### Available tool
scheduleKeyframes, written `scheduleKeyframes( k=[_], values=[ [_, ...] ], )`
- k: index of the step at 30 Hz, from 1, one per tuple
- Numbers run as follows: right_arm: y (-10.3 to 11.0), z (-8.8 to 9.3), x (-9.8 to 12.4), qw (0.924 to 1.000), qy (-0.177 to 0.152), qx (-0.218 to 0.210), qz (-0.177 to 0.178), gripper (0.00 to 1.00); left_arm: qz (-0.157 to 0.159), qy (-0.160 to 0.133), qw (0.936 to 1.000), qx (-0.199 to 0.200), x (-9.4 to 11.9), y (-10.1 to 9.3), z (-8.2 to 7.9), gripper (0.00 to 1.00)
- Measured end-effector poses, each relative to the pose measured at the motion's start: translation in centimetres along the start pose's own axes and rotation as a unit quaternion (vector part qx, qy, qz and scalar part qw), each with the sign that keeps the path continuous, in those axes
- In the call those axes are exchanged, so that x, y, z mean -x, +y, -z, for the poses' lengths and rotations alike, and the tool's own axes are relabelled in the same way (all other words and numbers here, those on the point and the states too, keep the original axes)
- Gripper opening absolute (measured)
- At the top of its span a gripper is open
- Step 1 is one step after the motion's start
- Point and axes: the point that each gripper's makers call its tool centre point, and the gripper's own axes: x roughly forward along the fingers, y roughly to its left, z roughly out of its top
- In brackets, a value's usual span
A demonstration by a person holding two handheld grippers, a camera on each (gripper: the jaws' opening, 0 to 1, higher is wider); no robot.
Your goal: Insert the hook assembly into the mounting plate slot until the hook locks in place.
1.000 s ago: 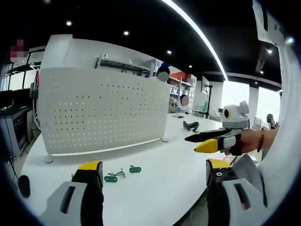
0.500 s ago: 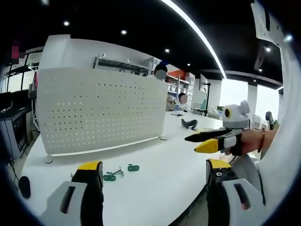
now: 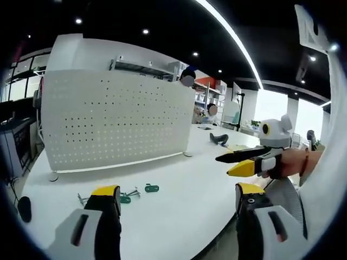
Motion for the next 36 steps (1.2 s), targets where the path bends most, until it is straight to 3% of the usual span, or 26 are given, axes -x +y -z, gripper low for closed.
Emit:
scheduleKeyframes(
  k=[20, 36],
  values=[
    [-0.6, 0.4, 0.1, 0.9999, 0.012, 0.002, 0.010, 0.61, 0.014, 0.035, 0.9989, 0.028, -1.8, 0.3, 1.6, 0.86],
    [-1.5, 0.7, 0.1, 0.9997, 0.017, -0.004, 0.015, 0.60, 0.003, 0.059, 0.9972, 0.046, -3.6, 0.8, 2.7, 0.83]
  ],
)
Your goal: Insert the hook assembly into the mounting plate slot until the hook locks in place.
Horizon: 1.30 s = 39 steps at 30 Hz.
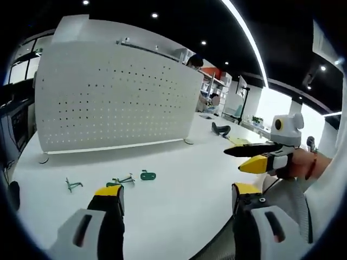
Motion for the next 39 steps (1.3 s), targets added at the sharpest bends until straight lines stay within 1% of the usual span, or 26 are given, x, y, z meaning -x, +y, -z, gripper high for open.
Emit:
scheduleKeyframes(
  k=[3, 5, 12, 15, 21, 28, 39],
  values=[
    [-0.4, 0.1, 0.0, 1.0000, -0.001, -0.003, 0.004, 0.60, -0.004, 0.013, 0.9999, 0.001, -0.6, 0.4, 0.2, 0.83],
    [-0.7, 0.2, 0.0, 1.0000, 0.004, -0.005, 0.007, 0.60, -0.004, 0.016, 0.9999, 0.002, -0.8, 0.5, 0.3, 0.82],
    [-1.3, 0.1, 0.3, 0.9999, 0.000, -0.009, 0.009, 0.60, 0.000, 0.031, 0.9995, 0.006, -2.1, 0.9, 0.3, 0.81],
    [-1.6, 0.2, 0.4, 0.9999, 0.002, -0.009, 0.011, 0.60, 0.004, 0.031, 0.9995, 0.009, -2.5, 0.9, 0.3, 0.81],
    [-2.5, 0.3, 0.9, 0.9998, 0.004, -0.014, 0.016, 0.60, 0.008, 0.040, 0.9990, 0.016, -3.6, 1.1, 0.5, 0.80],
    [-2.9, 0.5, 0.9, 0.9997, 0.006, -0.016, 0.017, 0.60, 0.006, 0.050, 0.9982, 0.034, -4.7, 1.7, 0.7, 0.79],
    [-3.2, 0.8, 0.7, 0.9996, 0.007, -0.022, 0.018, 0.59, -0.005, 0.067, 0.9960, 0.059, -6.0, 2.6, 1.5, 0.73]
  ],
)
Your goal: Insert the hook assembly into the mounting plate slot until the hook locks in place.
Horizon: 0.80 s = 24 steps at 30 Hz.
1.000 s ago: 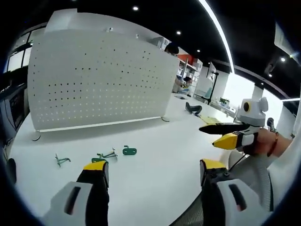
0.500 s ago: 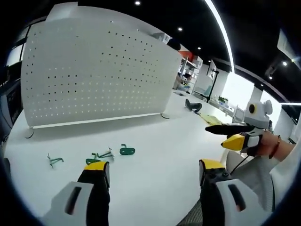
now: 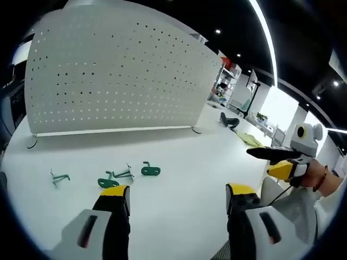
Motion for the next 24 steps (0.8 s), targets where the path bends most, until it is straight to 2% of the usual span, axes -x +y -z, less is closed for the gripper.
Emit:
scheduleKeyframes(
  k=[3, 10, 18, 24],
  values=[
    [-0.2, 0.3, 0.1, 1.0000, 0.005, -0.003, 0.002, 0.59, 0.003, 0.011, 0.9999, 0.004, -0.5, 0.1, 0.4, 0.73],
    [-0.8, 0.2, 0.4, 0.9999, -0.001, -0.009, 0.009, 0.59, 0.006, 0.018, 0.9996, 0.022, -1.5, 0.3, 0.8, 0.71],
    [-0.9, 0.2, 0.3, 0.9999, -0.002, -0.010, 0.006, 0.59, -0.011, 0.021, 0.9988, 0.043, -2.5, 0.9, 0.7, 0.69],
    [-1.1, 0.5, 0.5, 0.9999, -0.002, -0.013, 0.005, 0.59, -0.009, 0.028, 0.9979, 0.058, -3.1, 1.1, 1.0, 0.67]
  ],
)
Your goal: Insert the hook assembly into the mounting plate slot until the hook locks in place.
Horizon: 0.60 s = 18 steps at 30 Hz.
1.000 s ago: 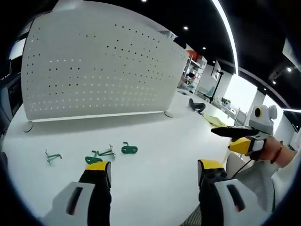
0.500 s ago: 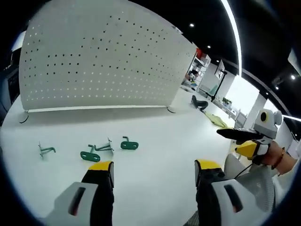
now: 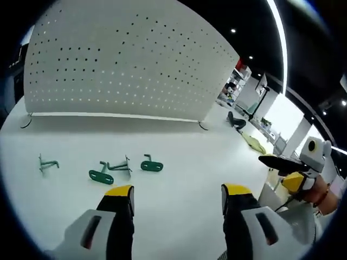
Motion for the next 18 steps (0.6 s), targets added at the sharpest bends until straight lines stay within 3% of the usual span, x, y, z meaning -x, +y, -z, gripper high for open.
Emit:
scheduleKeyframes(
  k=[18],
  values=[
    [-1.3, 0.2, 0.8, 0.9998, -0.001, -0.009, 0.016, 0.59, 0.001, 0.002, 0.9996, 0.028, -2.8, 0.1, -0.6, 0.67]
  ],
)
